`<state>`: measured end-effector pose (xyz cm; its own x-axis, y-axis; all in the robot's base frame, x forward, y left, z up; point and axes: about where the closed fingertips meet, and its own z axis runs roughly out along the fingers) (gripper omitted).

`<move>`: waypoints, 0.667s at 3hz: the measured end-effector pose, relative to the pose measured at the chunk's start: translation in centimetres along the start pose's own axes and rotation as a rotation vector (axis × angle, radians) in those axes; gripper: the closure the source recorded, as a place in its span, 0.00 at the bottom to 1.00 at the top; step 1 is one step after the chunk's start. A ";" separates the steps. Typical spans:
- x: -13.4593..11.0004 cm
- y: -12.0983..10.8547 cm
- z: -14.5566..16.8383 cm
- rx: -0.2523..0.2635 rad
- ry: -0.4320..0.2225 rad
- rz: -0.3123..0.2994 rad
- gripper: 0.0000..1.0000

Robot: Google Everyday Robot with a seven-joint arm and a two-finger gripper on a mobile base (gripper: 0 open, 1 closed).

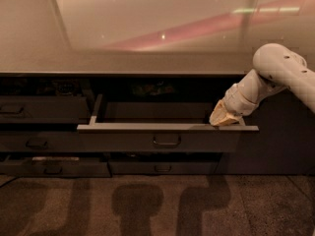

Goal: Open top drawer

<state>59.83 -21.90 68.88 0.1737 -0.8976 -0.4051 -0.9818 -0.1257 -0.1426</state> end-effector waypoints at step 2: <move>0.0 0.4 0.2 -0.011 0.017 0.015 1.00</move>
Offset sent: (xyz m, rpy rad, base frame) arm -0.0643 0.0071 -0.1049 -0.1671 0.1082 -0.1155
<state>59.44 -21.87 68.67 0.1577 -0.9065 -0.3916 -0.9851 -0.1167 -0.1265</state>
